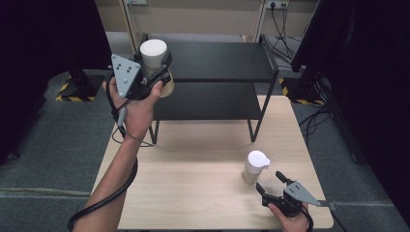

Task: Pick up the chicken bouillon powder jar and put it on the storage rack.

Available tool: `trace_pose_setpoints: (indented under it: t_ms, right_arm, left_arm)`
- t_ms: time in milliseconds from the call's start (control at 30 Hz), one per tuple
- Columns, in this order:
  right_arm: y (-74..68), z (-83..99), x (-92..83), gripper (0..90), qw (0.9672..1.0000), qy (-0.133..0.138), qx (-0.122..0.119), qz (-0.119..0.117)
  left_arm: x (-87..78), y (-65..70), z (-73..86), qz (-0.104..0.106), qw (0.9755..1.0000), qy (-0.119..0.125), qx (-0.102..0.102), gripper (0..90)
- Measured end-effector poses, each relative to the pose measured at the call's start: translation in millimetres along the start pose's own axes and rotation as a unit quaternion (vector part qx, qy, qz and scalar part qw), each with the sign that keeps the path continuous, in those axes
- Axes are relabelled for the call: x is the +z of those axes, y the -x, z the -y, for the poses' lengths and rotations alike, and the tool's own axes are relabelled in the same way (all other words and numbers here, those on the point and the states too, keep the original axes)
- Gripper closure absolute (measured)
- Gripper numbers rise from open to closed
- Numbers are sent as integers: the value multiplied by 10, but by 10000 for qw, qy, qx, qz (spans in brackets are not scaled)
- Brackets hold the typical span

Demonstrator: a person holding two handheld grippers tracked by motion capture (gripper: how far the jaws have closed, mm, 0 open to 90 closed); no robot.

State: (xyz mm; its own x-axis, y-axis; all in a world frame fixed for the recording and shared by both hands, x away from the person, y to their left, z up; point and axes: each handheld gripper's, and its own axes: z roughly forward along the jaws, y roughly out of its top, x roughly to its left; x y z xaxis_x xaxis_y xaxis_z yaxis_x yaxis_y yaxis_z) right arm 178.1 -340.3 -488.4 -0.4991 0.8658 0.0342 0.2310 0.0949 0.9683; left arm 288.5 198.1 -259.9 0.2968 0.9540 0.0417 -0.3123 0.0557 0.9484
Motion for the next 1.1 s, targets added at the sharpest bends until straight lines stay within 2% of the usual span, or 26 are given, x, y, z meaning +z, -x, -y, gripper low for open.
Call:
trace_pose_setpoints:
  t_ms: [400, 633, 1100]
  right_arm:
    - [3, 3, -1, 101, 10000, 8, -5, -10]
    - [5, 2, 0, 101, 10000, 5, -13, -16]
    - [13, 1, 0, 101, 10000, 4, -12, -37]
  left_arm:
    - [167, -30, -133, -84, 9999, -15, 66, 337]
    - [284, -52, -156, -100, 9999, -20, 68, 337]
    - [538, -125, -154, -304, 9992, -205, 165, 336]
